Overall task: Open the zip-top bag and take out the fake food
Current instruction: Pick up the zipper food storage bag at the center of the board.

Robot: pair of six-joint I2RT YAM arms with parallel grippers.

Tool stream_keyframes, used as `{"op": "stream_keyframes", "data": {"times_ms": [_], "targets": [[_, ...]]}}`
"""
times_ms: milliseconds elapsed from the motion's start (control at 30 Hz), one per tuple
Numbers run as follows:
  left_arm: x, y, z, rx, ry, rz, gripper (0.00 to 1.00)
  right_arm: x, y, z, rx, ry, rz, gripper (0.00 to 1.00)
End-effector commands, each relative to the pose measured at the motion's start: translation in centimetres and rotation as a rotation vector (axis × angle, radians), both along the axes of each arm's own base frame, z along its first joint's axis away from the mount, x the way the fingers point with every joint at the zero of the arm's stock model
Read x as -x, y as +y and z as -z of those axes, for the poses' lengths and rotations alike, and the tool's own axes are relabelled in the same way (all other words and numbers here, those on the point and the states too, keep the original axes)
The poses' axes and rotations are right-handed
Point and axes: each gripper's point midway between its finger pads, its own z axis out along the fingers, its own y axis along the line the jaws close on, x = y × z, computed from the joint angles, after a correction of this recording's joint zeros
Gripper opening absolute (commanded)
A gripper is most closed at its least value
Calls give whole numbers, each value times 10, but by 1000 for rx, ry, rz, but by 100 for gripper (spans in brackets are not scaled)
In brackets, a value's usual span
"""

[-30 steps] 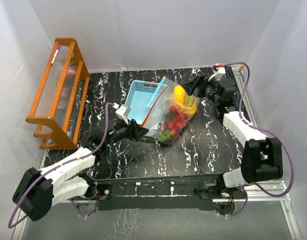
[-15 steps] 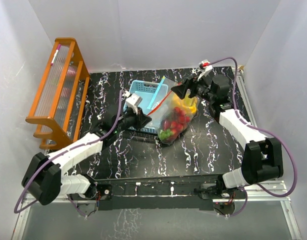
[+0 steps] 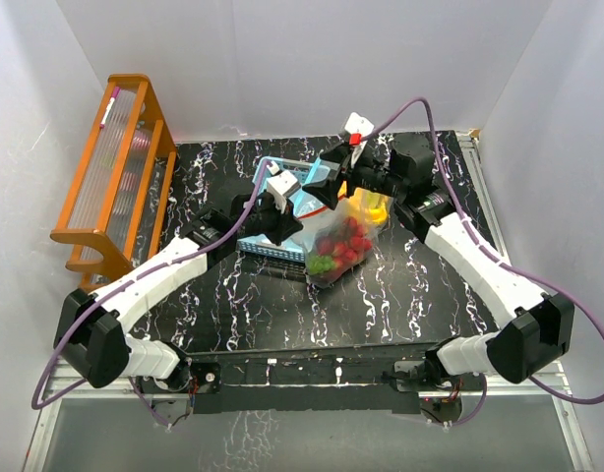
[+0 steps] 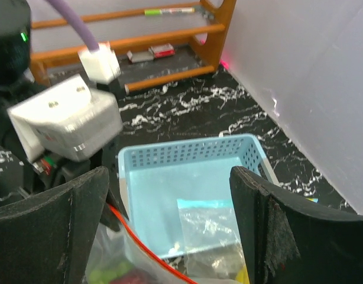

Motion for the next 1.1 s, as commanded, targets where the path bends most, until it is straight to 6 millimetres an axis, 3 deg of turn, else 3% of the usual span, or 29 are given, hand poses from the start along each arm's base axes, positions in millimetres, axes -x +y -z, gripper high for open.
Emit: {"op": "stream_keyframes", "data": {"times_ms": [0, 200, 433, 633, 733, 833, 1033, 1067], "targets": [[2, 5, -39, -11, -83, 14, 0, 1, -4, 25, 102, 18, -17, 86], [9, 9, -52, 30, -130, 15, 0, 11, 7, 47, 124, 84, -123, 83], [2, 17, -51, 12, -147, -42, 0, 21, 9, 67, 153, 126, -185, 81], [1, 16, -55, 43, -160, -51, 0, 17, 13, 87, 180, 191, -206, 58], [2, 13, -55, 56, -156, -42, 0, 15, 14, 90, 182, 194, -205, 56], [5, 10, -59, 82, -158, -25, 0, 13, 15, 93, 184, 200, -206, 47], [7, 11, -68, 120, -172, -35, 0, 10, 16, 93, 181, 202, -202, 9], [6, 11, -69, 124, -173, -43, 0, 9, 16, 91, 178, 197, -198, 8]]}}
